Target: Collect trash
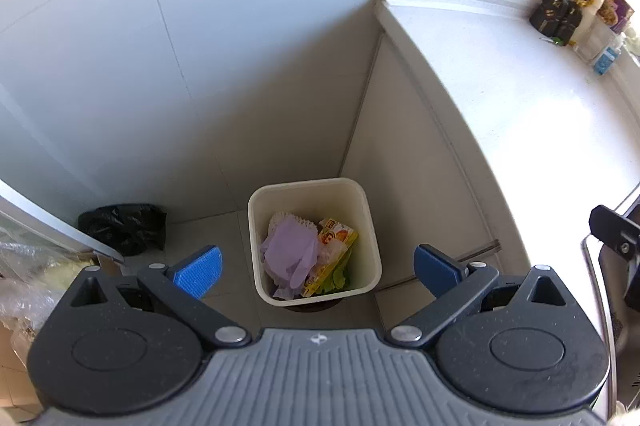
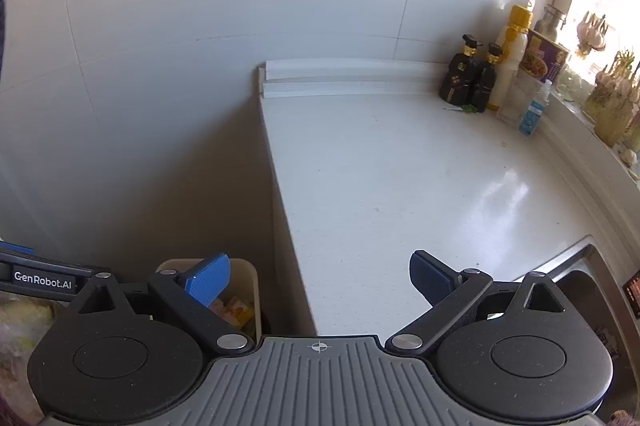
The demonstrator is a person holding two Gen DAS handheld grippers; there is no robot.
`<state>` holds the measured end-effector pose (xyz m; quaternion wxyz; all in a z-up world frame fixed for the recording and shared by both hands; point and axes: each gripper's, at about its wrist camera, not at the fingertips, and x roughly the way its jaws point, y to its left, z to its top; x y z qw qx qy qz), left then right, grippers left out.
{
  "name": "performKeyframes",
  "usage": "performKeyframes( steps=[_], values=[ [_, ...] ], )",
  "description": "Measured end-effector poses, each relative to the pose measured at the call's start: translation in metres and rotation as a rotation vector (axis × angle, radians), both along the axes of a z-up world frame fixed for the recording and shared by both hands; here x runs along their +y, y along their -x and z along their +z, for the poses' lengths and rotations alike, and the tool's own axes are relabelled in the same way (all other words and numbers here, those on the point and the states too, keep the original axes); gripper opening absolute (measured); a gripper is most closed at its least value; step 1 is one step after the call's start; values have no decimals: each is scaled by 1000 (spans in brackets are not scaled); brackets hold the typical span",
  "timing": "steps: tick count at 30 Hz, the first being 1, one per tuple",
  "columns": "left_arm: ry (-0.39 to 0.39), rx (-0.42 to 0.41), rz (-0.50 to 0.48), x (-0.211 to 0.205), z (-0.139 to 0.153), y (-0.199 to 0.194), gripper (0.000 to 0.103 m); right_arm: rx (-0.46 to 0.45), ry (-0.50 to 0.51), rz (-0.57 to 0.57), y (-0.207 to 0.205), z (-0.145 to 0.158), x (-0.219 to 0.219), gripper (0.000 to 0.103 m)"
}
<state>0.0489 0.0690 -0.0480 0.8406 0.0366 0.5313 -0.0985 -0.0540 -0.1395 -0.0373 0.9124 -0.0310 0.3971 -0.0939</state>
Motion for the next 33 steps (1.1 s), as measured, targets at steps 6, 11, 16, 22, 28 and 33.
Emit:
performKeyframes(
  steps=[6, 11, 16, 22, 28, 33],
  values=[
    [-31, -27, -15, -11, 16, 6, 102, -11, 15, -22, 14, 14, 7, 98],
    [-56, -48, -23, -16, 26, 13, 102, -25, -1, -61, 26, 22, 5, 101],
    [-50, -32, -28, -19, 28, 15, 102, -16, -7, -83, 31, 22, 2, 101],
    [-52, -15, -19, -21, 28, 19, 102, -6, -10, -70, 33, 23, 2, 101],
    [-61, -17, -1, -21, 30, 23, 102, 9, -34, -53, 32, 22, 0, 101],
    [-58, -13, 9, -21, 30, 24, 102, 19, -45, -32, 30, 22, -1, 101]
  ],
)
